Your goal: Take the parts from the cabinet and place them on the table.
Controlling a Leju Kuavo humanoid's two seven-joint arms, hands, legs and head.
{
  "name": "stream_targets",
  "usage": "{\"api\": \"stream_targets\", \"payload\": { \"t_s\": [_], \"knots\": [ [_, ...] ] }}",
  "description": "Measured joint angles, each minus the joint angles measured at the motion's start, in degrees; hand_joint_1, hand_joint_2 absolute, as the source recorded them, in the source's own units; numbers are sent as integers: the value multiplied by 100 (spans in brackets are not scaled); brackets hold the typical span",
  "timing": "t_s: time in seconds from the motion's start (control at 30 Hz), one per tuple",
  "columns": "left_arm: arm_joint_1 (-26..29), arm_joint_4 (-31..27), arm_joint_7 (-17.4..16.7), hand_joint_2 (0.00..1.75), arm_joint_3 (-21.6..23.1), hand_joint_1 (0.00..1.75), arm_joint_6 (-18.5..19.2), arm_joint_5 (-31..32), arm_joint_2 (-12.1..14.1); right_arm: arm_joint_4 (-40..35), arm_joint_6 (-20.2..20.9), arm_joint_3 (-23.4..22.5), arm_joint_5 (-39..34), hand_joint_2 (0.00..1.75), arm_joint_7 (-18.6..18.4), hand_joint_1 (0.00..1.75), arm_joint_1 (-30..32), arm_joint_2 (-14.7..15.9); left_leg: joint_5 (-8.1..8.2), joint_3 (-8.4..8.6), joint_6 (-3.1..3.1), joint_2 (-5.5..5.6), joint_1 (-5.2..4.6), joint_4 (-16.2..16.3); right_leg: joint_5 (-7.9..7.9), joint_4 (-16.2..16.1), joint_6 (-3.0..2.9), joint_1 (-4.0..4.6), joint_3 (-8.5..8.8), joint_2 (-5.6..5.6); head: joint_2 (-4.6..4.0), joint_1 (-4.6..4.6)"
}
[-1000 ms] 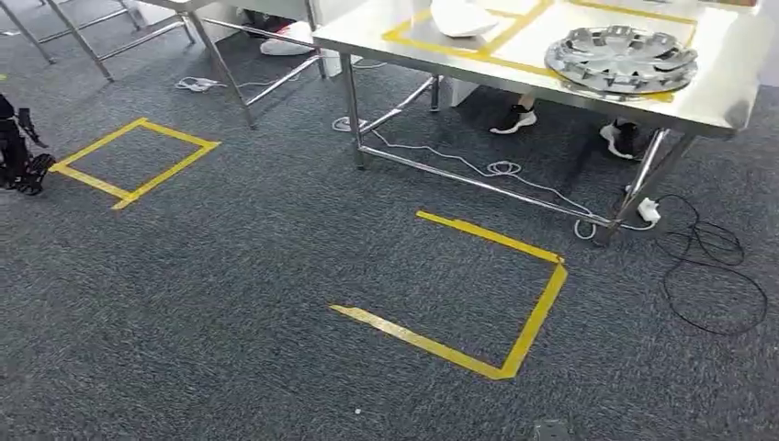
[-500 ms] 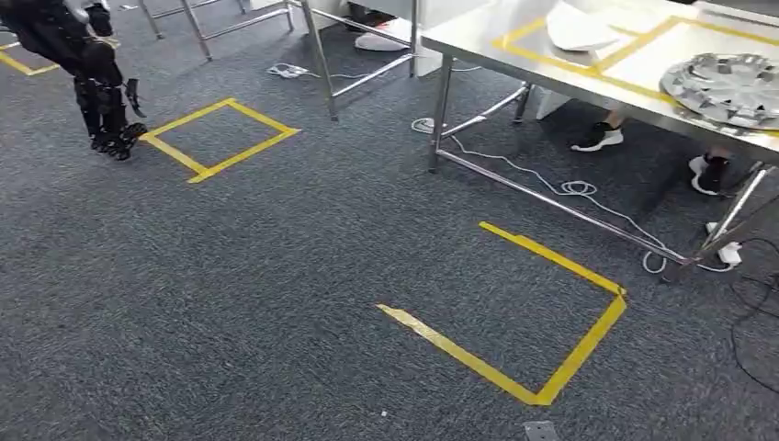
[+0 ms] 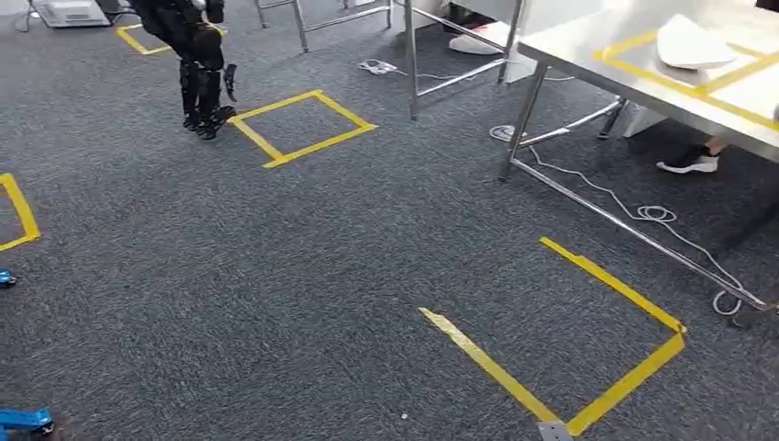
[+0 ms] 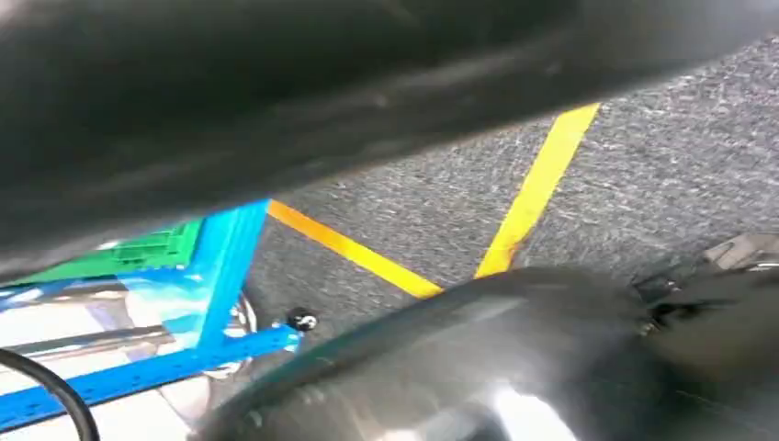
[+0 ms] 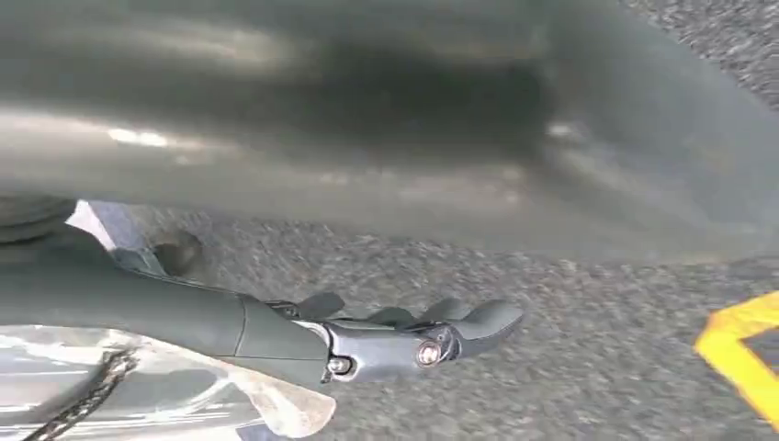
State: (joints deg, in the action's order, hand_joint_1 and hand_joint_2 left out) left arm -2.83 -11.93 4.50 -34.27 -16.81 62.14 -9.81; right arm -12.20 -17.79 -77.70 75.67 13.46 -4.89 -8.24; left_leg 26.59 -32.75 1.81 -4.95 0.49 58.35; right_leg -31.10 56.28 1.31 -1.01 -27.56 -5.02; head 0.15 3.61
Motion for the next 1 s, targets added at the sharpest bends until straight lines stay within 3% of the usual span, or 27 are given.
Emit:
{"api": "stream_targets", "payload": {
  "t_s": [0.03, 0.13, 0.17, 0.2, 0.23, 0.3, 0.33, 0.37, 0.4, 0.43, 0.47, 0.5, 0.53, 0.63, 0.67, 0.7, 0.73, 0.77, 0.8, 0.83, 0.87, 0.9, 0.97, 1.0],
  "knots": [
    [-19, 0, -4, 0, 0, 0, -2, 2, -4, 0, -2, 0, -2, 0, 0, 0, -6, 9, -16, -13, -79, 87, -4, -41, -39, 15, 47, 26, -4, -45, 0, 0],
    [7, 2, -13, 0, 0, 0, -2, 9, -20, 0, -13, 0, 2, 0, 0, 0, -34, 13, 14, -37, -179, 262, -42, -44, -64, -49, 118, 15, 163, -210, 0, 9],
    [3, 2, -17, 0, 0, 0, -7, 9, -26, 0, -15, 2, 6, 0, -2, 0, -33, 15, -20, 0, -233, 338, 5, -94, -126, -26, 161, -24, 107, -152, 0, 15],
    [4, 0, -28, 0, 0, 0, -15, 9, -31, 0, -17, 2, 9, 0, 0, 0, -34, 24, -18, 7, -272, 365, 1, -95, -269, 164, 157, -26, 47, 151, 0, 40],
    [-9, 0, -37, 0, 0, 0, -17, 9, -37, 0, -22, 0, 11, 0, 0, 0, -30, 26, -18, -1, -311, 426, -3, -94, -467, 533, 148, -22, -125, 336, 0, 55],
    [-32, 2, -44, 0, 2, 0, -28, 15, -72, 0, -22, 2, 15, 0, -17, 0, 8, 30, -7, -3, -340, 589, -18, -94, -899, 1666, 138, -12, -707, 491, 0, 72],
    [-31, 2, -46, 0, 2, 0, -57, 15, -91, 0, -22, 0, 26, 0, -24, 0, 19, 30, -4, 3, -343, 671, -23, -92, -928, 1956, 133, -11, -904, 500, 0, 74],
    [-26, 2, -52, 0, 2, 0, -90, 15, -98, 0, -22, 0, 28, 0, -26, 0, 23, 39, -1, 13, -344, 751, -26, -91, -815, 1961, 125, -11, -972, 499, 0, 66],
    [-21, 2, -65, 0, 2, 0, -120, 15, -114, 0, -17, 2, 31, 0, -31, 0, 22, 52, 9, 32, -343, 840, -26, -89, -536, 1677, 107, -11, -907, 503, 0, 70],
    [-21, 2, -68, 0, 2, 0, -136, 15, -133, 0, -15, 2, 33, 0, -42, 0, 19, 63, 23, 55, -329, 935, -26, -82, -196, 1183, 93, -13, -730, 541, 0, 68],
    [-25, 0, -68, 0, 2, 0, -144, 15, -146, 0, -15, 2, 37, 0, -41, 0, 19, 74, 36, 80, -310, 1012, -24, -78, 109, 651, 71, -16, -524, 643, 0, 74],
    [-21, 2, -68, 0, 2, 0, -146, 17, -168, 0, -13, 2, 37, 0, -44, 0, 21, 85, 52, 70, -284, 1070, -8, -73, 222, 300, 53, -33, -408, 955, 0, 74],
    [-47, 2, -68, 0, 2, 0, -151, 17, -177, 0, -13, 2, 35, 0, -44, 0, 25, 105, 65, 41, -254, 1141, -45, -11, 176, 173, 54, -62, -357, 1112, 0, 57],
    [-8, 2, -70, 0, 2, 0, -168, 17, -203, 0, -13, 2, 37, 0, -52, 0, 6, 105, -1, -33, -123, 1336, 24, -56, 151, 172, 27, -10, -294, 956, 0, 77],
    [-9, 2, -70, 0, 2, 0, -173, 17, -201, 0, -13, 2, 37, 0, -50, 0, 6, 103, 32, -45, -104, 1359, 21, -31, 180, 96, -19, -66, -258, 853, 0, 66],
    [-2, 2, -72, 0, 2, 0, -177, 17, -203, 0, -13, 2, 37, 0, -46, 0, 7, 107, 116, -82, -85, 992, -19, 88, 182, 76, -44, -51, -224, 772, 0, 66],
    [-14, 2, -74, 0, 2, 0, -179, 17, -203, -2, -18, 2, 37, 0, -44, 0, 16, 107, 307, -235, -54, 724, -23, 413, 172, 73, -73, -37, -204, 685, 0, 22],
    [-32, 2, -74, 0, 2, 0, -184, 17, -203, -2, -20, 2, 37, 0, -44, 0, 28, 111, 519, -449, -31, 602, -16, 854, 160, 76, -88, -19, -198, 582, 0, 26],
    [-44, 2, -74, 0, 2, 0, -184, 17, -205, -2, -15, 2, 37, 0, -44, 0, 40, 116, 714, -680, -19, 553, -4, 1324, 144, 76, -101, -3, -191, 476, 0, 26],
    [-41, 2, -74, 0, 2, 0, -184, 17, -208, -2, -15, 2, 37, 0, -46, 0, 40, 116, 828, -872, -8, 537, 1, 1718, 130, 77, -110, 7, -184, 373, 0, 26],
    [-27, 2, -74, 0, 2, 0, -181, 17, -208, -2, -15, 2, 37, 0, -46, 0, 34, 116, 772, -907, -8, 535, 3, 1776, 118, 77, -106, 12, -173, 291, 0, 22],
    [-12, 2, -74, 0, 2, 0, -181, 17, -205, -2, -15, 2, 37, 0, -50, 0, 27, 116, 587, -792, -18, 530, 3, 1561, 104, 77, -106, 18, -154, 220, 0, 24],
    [-10, 2, -79, 0, 2, 0, -184, 17, -199, -2, -15, 4, 50, 0, -57, 0, 17, 116, 85, -303, -75, 434, -19, 605, 69, 77, -96, 23, -96, 90, 0, 24],
    [-15, 2, -81, 0, 2, 0, -186, 20, -199, -2, -22, 4, 68, 0, -61, 0, 16, 116, -82, -56, -125, 199, -57, 128, 45, 75, -83, 25, -66, 37, 0, 24]
  ]
}}
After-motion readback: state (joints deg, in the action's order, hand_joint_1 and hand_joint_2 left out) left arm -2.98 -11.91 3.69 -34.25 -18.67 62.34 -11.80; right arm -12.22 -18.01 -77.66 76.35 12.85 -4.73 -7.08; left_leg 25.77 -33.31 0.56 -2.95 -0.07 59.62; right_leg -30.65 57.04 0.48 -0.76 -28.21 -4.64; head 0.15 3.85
